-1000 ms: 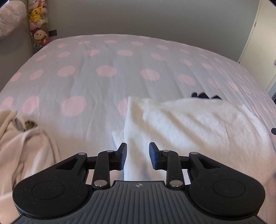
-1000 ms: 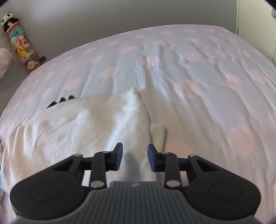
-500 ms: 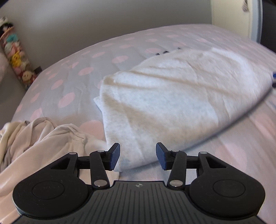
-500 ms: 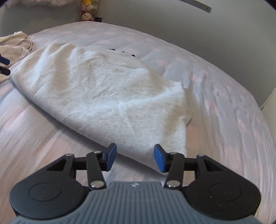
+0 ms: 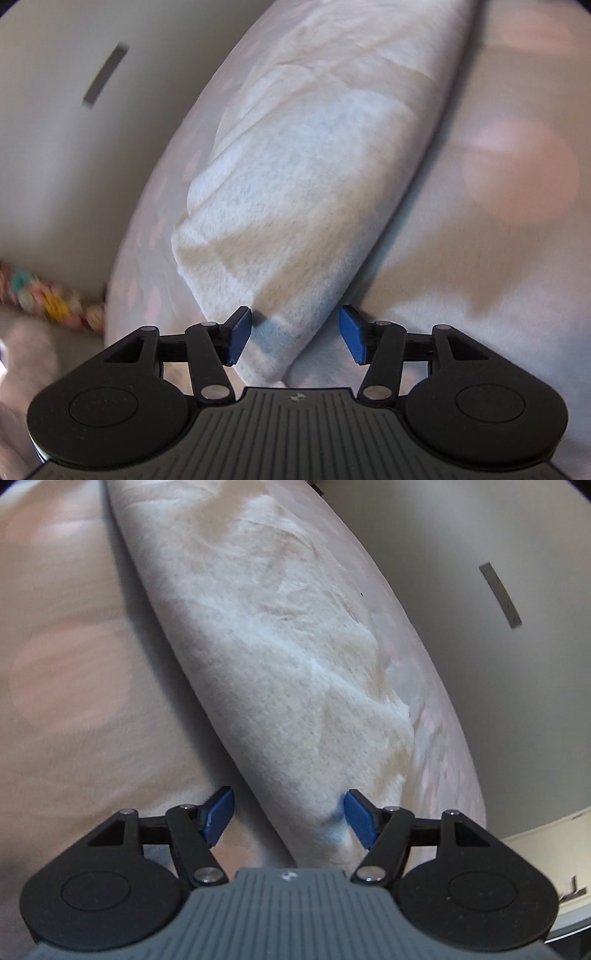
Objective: Fold clothes
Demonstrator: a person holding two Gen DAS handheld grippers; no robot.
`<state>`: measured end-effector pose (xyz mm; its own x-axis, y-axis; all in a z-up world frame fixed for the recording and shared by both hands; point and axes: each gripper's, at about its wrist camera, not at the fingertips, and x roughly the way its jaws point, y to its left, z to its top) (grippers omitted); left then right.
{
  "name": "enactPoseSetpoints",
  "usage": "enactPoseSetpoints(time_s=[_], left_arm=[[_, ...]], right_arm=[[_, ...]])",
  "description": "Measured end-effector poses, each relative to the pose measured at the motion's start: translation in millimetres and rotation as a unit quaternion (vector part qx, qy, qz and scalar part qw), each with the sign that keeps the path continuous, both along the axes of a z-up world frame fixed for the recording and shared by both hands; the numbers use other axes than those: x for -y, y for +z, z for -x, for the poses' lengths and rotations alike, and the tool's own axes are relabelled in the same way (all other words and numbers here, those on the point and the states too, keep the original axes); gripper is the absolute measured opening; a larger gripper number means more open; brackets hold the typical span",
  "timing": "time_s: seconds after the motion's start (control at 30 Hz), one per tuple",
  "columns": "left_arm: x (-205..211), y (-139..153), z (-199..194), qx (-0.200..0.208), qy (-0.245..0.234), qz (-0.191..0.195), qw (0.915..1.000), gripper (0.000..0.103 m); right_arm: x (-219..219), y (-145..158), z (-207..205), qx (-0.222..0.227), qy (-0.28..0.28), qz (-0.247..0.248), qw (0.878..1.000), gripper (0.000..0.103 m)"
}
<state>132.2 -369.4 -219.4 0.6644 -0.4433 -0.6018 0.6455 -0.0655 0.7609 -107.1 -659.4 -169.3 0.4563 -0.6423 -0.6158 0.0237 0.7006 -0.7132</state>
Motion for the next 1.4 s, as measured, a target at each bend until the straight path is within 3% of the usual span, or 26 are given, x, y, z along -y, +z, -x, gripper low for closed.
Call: enactPoseSetpoints(time_s=[0.13,0.2,0.37,0.5,0.7,0.9,1.23,1.4], left_arm=[[3.3,-16.5,-2.0,0.068,-0.025,-0.02,0.9972,0.051],[6.8,-21.1,-6.2,0.08,-0.024,-0.021,0.9963,0.042],[9.7,-13.7,-11.6,0.051,-0.002,-0.011,0.9987,0.021],[9.2,14.7,-17.6,0.022,0.007,-0.013,0.9996,0.012],[5.7,70.5,-19.2,-0.01,0.016,-0.007,0.9998,0.009],[-28.7,104.6,13.8,-0.031,0.006,-0.013,0.9994,0.009],[-88.8,122.0,80.9,-0.1,0.008,-0.037,0.9943,0.009],[-110.3,121.4,109.0,-0.102,0.002,-0.049,0.9936,0.009]], right_arm=[[4.0,-13.2,-1.4,-0.007,0.016,0.057,0.998,0.067],[9.1,-17.0,-6.0,-0.008,0.012,0.074,0.997,0.065],[15.5,-21.0,-9.3,-0.032,0.026,0.097,0.994,0.032],[22.8,4.6,-10.5,-0.026,0.013,0.083,0.996,0.021],[22.7,56.8,-3.8,-0.032,0.018,0.068,0.997,0.017],[-7.2,96.7,30.5,-0.037,0.026,0.047,0.998,0.017],[-89.1,119.0,111.5,-0.049,0.025,-0.001,0.998,0.017],[-125.1,111.1,141.0,-0.056,0.027,-0.012,0.998,0.017]])
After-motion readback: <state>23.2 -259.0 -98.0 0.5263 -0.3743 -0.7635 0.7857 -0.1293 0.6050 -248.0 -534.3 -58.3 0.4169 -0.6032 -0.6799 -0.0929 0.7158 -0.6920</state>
